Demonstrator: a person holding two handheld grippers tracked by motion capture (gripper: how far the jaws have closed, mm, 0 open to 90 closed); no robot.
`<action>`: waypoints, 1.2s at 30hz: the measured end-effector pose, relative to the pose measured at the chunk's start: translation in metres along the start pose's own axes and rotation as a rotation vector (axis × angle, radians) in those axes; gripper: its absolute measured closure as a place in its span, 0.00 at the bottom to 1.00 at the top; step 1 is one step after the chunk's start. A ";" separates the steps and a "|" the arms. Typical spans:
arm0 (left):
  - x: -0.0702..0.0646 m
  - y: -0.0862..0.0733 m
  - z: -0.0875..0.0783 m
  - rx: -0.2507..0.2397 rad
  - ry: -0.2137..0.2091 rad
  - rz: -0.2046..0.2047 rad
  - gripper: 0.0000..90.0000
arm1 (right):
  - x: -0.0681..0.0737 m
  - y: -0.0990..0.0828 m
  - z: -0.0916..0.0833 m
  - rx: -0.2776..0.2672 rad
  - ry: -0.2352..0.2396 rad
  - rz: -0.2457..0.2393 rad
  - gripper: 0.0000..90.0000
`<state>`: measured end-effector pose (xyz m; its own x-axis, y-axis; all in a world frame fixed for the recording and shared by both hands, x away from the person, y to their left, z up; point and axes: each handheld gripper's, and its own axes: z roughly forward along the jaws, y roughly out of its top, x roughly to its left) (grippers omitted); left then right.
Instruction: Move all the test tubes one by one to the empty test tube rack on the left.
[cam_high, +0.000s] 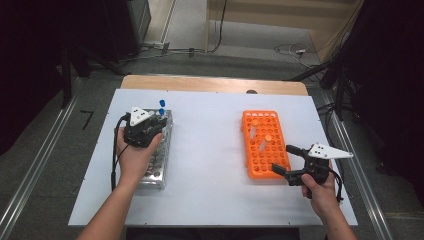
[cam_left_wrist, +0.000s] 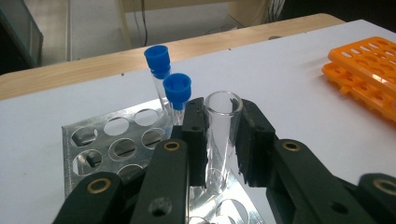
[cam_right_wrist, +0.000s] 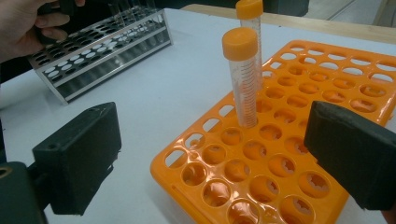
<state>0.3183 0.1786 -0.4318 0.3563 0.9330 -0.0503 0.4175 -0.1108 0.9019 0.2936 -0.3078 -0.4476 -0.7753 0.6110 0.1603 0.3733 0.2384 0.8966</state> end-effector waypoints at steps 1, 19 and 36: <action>0.000 0.000 0.000 -0.001 -0.002 0.000 0.82 | 0.000 0.000 0.000 0.001 0.000 0.000 0.03; -0.008 -0.003 -0.030 -0.113 -0.173 -0.063 0.23 | 0.002 0.005 0.008 0.005 -0.011 -0.001 0.04; -0.035 -0.008 -0.040 -0.126 -0.279 -0.051 0.06 | -0.011 0.018 0.036 0.070 -0.029 0.037 0.06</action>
<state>0.2691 0.1603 -0.4201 0.5609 0.8041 -0.1973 0.3401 -0.0065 0.9404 0.3275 -0.2828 -0.4484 -0.7453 0.6420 0.1796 0.4368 0.2668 0.8591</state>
